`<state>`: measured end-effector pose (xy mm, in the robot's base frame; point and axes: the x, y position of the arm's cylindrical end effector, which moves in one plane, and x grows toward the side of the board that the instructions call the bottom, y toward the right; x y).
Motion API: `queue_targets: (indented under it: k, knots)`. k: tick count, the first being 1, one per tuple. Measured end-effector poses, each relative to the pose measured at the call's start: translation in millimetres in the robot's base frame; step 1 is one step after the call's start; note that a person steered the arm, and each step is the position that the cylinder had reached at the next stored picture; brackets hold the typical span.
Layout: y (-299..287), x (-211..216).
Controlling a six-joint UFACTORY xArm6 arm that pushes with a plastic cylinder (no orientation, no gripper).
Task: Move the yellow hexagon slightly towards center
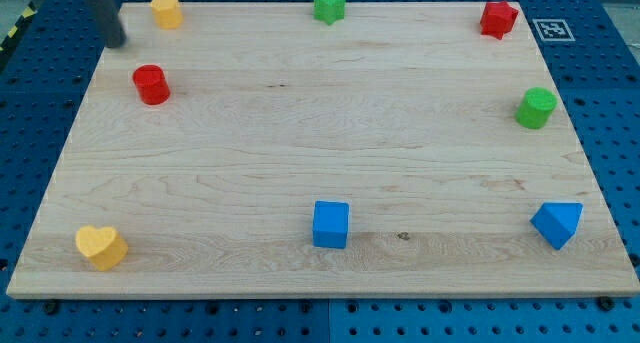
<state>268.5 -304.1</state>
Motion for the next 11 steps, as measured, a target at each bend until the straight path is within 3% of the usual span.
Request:
queue_targets:
  k: [1, 2, 5, 7, 11]
  knots:
    - [3, -55]
    - [18, -76]
    - [63, -67]
    - [78, -22]
    - [90, -54]
